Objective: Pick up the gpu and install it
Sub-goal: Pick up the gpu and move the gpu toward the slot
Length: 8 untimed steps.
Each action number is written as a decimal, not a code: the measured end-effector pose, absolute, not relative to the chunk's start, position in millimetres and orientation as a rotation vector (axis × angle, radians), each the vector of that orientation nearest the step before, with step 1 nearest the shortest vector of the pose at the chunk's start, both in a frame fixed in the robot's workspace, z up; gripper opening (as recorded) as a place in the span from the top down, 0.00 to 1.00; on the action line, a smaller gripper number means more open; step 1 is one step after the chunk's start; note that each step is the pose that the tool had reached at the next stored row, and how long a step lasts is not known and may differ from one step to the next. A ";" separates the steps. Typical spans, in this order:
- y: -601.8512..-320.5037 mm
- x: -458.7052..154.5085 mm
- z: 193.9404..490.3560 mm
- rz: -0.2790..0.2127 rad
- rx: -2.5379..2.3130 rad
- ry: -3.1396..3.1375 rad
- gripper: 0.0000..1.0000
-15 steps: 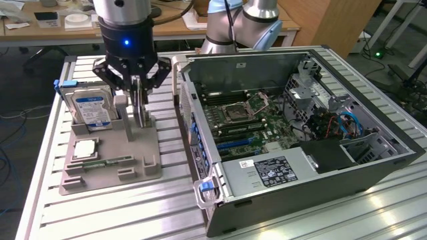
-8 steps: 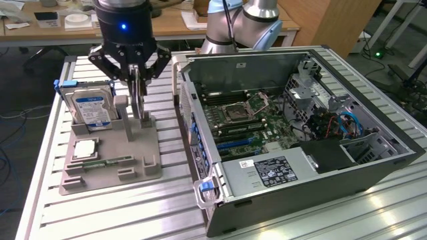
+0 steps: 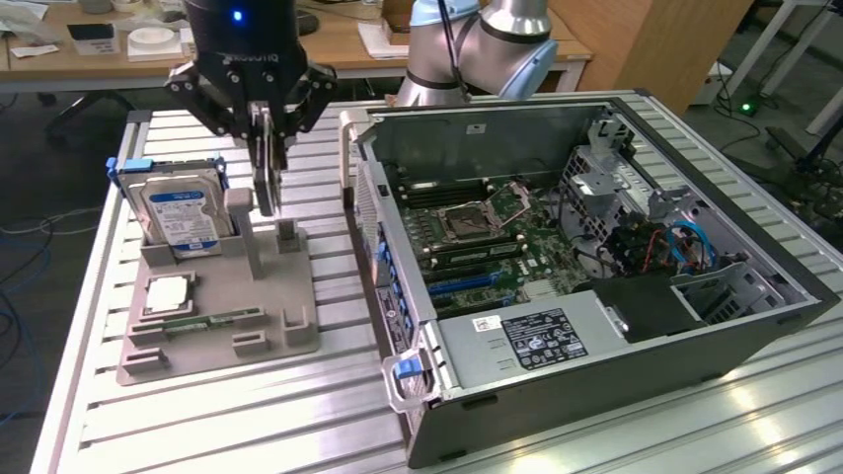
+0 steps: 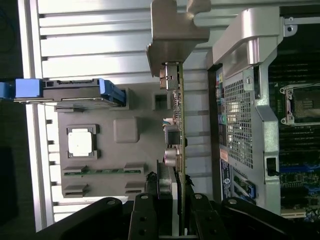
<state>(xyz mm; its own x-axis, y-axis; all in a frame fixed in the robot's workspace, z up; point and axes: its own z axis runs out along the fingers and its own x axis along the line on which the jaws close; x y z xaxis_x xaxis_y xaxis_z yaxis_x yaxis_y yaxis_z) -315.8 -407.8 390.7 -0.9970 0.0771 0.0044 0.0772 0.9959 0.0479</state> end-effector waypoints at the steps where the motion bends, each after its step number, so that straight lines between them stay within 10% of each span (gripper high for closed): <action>1: -407.8 -315.8 393.9 -0.075 -0.121 -3.136 0.72; 8: -407.8 -315.8 408.5 -0.067 -0.121 -3.136 0.72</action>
